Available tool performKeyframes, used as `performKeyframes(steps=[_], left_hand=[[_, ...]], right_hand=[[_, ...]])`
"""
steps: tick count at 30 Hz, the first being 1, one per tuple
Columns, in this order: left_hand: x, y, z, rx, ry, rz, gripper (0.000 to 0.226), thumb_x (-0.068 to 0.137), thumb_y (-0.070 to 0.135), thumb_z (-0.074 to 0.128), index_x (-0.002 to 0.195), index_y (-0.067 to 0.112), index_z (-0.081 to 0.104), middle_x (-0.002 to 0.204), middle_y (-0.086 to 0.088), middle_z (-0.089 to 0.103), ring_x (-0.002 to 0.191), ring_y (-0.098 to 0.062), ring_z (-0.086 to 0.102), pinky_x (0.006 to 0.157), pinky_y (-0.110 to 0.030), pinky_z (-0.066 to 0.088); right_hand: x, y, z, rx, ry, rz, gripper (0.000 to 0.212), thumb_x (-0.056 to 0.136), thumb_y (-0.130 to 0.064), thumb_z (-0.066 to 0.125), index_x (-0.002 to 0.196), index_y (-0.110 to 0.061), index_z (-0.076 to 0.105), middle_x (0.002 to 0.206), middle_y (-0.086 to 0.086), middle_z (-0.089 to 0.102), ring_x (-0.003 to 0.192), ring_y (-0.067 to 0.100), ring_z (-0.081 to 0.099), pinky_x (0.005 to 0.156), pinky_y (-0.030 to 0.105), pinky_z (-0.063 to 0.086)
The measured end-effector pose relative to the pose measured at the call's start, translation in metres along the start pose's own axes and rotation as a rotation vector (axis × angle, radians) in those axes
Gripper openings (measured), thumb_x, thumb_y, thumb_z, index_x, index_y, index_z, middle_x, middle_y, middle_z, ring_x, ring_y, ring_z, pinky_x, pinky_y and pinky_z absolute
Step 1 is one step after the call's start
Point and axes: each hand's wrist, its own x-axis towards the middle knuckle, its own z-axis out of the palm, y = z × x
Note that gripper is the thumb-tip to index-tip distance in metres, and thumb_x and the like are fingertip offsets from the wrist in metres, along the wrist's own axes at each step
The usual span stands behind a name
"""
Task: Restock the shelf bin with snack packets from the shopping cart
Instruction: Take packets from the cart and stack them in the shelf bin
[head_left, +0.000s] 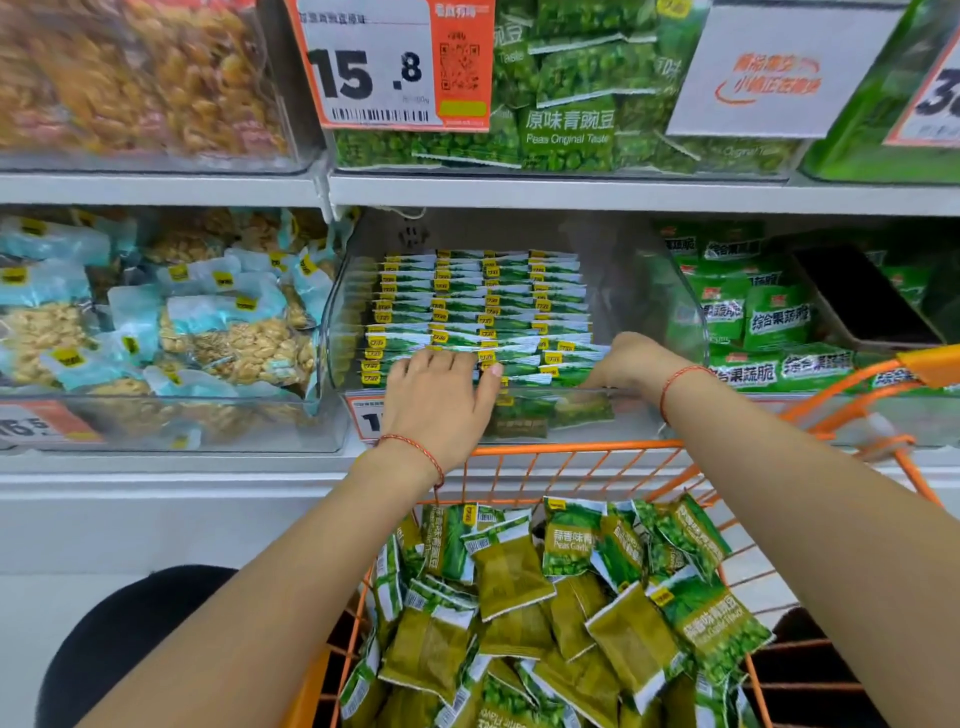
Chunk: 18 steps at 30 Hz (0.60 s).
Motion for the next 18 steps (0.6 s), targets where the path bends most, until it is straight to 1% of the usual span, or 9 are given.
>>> performKeyframes(steps=[4, 5, 7, 9, 11, 12, 15, 16, 18], left_hand=[[0.0, -0.0005, 0.0016, -0.004, 0.015, 0.004, 0.054, 0.1, 0.049, 0.018, 0.131, 0.02, 0.052, 0.132, -0.002, 0.056, 0.126, -0.022, 0.042, 0.102, -0.036, 0.028], [0.0, -0.0007, 0.0019, -0.008, 0.016, 0.003, 0.054, 0.1, 0.049, 0.018, 0.131, 0.02, 0.052, 0.131, -0.002, 0.056, 0.126, -0.022, 0.042, 0.102, -0.036, 0.028], [-0.0001, -0.0012, 0.002, -0.014, 0.016, 0.001, 0.054, 0.1, 0.049, 0.018, 0.131, 0.02, 0.052, 0.132, -0.001, 0.056, 0.126, -0.023, 0.042, 0.103, -0.036, 0.027], [-0.0007, -0.0009, 0.0015, -0.021, 0.016, 0.001, 0.053, 0.1, 0.048, 0.019, 0.131, 0.02, 0.052, 0.131, -0.002, 0.056, 0.126, -0.023, 0.042, 0.102, -0.036, 0.028], [-0.0012, -0.0006, 0.0015, -0.025, 0.019, 0.003, 0.053, 0.1, 0.048, 0.019, 0.13, 0.02, 0.053, 0.131, -0.002, 0.056, 0.125, -0.023, 0.042, 0.102, -0.036, 0.028], [-0.0011, -0.0006, 0.0018, -0.026, 0.019, 0.003, 0.053, 0.1, 0.048, 0.019, 0.13, 0.02, 0.053, 0.131, -0.002, 0.057, 0.125, -0.023, 0.042, 0.102, -0.036, 0.028], [-0.0006, -0.0014, 0.0025, -0.03, 0.022, 0.002, 0.053, 0.1, 0.048, 0.019, 0.129, 0.02, 0.053, 0.129, -0.001, 0.057, 0.124, -0.023, 0.044, 0.102, -0.036, 0.03], [-0.0007, -0.0014, 0.0026, -0.03, 0.023, 0.001, 0.053, 0.1, 0.048, 0.019, 0.129, 0.021, 0.054, 0.129, -0.001, 0.058, 0.123, -0.023, 0.044, 0.102, -0.036, 0.03], [-0.001, -0.0013, 0.0029, -0.029, 0.026, 0.001, 0.052, 0.1, 0.047, 0.019, 0.128, 0.02, 0.055, 0.128, -0.001, 0.058, 0.123, -0.023, 0.044, 0.101, -0.036, 0.03]], right_hand=[[0.0024, 0.0003, 0.0034, -0.004, -0.005, -0.038, 0.033, 0.082, -0.023, 0.074, 0.101, -0.003, 0.056, 0.079, 0.007, 0.051, 0.074, 0.02, 0.049, 0.058, 0.026, 0.039], [0.0032, 0.0016, 0.0035, 0.008, 0.002, -0.052, 0.029, 0.081, -0.022, 0.075, 0.095, -0.004, 0.058, 0.076, 0.006, 0.05, 0.069, 0.019, 0.047, 0.055, 0.025, 0.037], [0.0018, 0.0031, 0.0022, 0.032, -0.012, -0.065, 0.03, 0.081, -0.023, 0.075, 0.094, 0.0, 0.061, 0.082, 0.009, 0.054, 0.067, 0.018, 0.048, 0.057, 0.025, 0.038], [-0.0019, 0.0028, 0.0008, 0.014, -0.072, -0.043, 0.037, 0.082, -0.031, 0.074, 0.093, -0.001, 0.057, 0.082, 0.008, 0.053, 0.068, 0.018, 0.05, 0.06, 0.026, 0.043], [-0.0014, 0.0023, 0.0014, 0.019, -0.129, -0.001, 0.047, 0.08, -0.038, 0.074, 0.101, -0.002, 0.051, 0.092, 0.011, 0.059, 0.083, 0.025, 0.062, 0.076, 0.034, 0.055], [-0.0009, 0.0025, 0.0017, 0.038, -0.148, 0.008, 0.049, 0.08, -0.037, 0.075, 0.103, -0.003, 0.05, 0.098, 0.014, 0.062, 0.09, 0.028, 0.065, 0.082, 0.039, 0.056], [-0.0026, 0.0003, 0.0016, 0.06, -0.189, 0.038, 0.036, 0.082, -0.026, 0.074, 0.097, -0.003, 0.051, 0.091, 0.012, 0.06, 0.085, 0.029, 0.067, 0.081, 0.04, 0.058], [-0.0023, 0.0002, 0.0004, 0.043, -0.198, 0.031, 0.03, 0.082, -0.023, 0.075, 0.089, -0.004, 0.052, 0.084, 0.009, 0.057, 0.085, 0.027, 0.067, 0.077, 0.035, 0.058], [-0.0049, -0.0013, -0.0011, 0.031, -0.216, 0.033, 0.028, 0.083, -0.018, 0.074, 0.072, -0.007, 0.05, 0.074, 0.004, 0.05, 0.069, 0.019, 0.062, 0.051, 0.019, 0.052]])
